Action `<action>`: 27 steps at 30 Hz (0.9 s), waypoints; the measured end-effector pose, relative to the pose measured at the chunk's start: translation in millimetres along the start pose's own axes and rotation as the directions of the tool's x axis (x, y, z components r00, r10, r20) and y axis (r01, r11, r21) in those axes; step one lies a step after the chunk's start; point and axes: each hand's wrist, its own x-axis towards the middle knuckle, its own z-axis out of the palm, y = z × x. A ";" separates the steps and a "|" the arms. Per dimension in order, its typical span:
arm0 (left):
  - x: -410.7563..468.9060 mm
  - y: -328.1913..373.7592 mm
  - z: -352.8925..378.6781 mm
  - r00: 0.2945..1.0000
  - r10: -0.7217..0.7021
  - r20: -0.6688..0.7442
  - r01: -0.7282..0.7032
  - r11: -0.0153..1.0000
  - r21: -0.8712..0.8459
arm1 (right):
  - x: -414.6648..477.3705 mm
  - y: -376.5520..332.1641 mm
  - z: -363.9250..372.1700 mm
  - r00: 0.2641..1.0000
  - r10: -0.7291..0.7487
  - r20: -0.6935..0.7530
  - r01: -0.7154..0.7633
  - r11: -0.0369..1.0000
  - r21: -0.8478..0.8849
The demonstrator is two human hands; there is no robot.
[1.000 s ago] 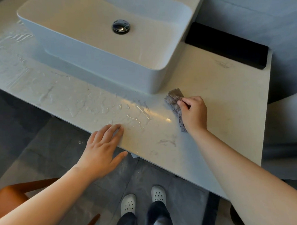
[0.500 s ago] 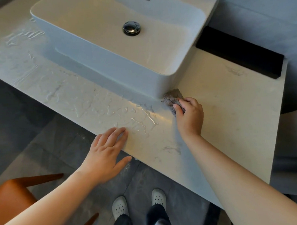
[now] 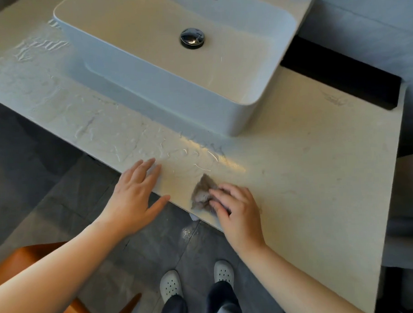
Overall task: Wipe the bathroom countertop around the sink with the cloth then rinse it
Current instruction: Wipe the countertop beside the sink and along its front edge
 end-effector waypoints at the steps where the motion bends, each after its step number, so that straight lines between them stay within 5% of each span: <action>1: -0.2 -4.5 0.8 1.000 0.003 0.012 -0.003 1.000 0.012 | -6.5 -4.3 -1.3 0.998 -0.017 0.057 0.016 1.000 0.019; 5: -2.1 -20.4 3.5 0.997 0.053 0.049 -0.056 0.996 0.072 | -3.0 -12.9 -14.6 0.982 0.079 0.174 -0.108 0.980 0.168; 8: -2.3 -23.4 3.4 0.996 0.064 0.061 -0.069 0.994 0.080 | 35.2 -12.3 -30.6 0.983 0.174 0.064 -0.185 0.949 0.256; 11: -1.9 -22.9 3.8 0.996 0.065 0.063 -0.069 0.995 0.075 | 77.2 -4.4 -46.1 0.973 0.224 -0.059 -0.208 0.956 0.207; 15: -1.2 -23.4 6.1 0.996 0.061 0.068 -0.066 0.994 0.082 | 94.9 14.7 -50.6 0.962 0.273 -0.018 -0.267 0.950 0.162; 20: -1.7 -22.1 5.1 0.996 0.053 0.069 -0.058 0.996 0.072 | 85.1 33.1 -47.9 0.933 0.360 -0.009 -0.359 0.928 -0.098; 23: -1.6 -21.4 5.1 0.997 0.047 0.069 -0.052 0.996 0.072 | 82.4 27.5 -50.0 0.952 0.306 -0.011 -0.306 0.952 -0.015; 27: -1.6 -20.7 5.1 0.996 0.048 0.074 -0.056 0.994 0.096 | 94.2 21.3 -67.9 0.939 0.229 -0.256 -0.245 0.969 -0.033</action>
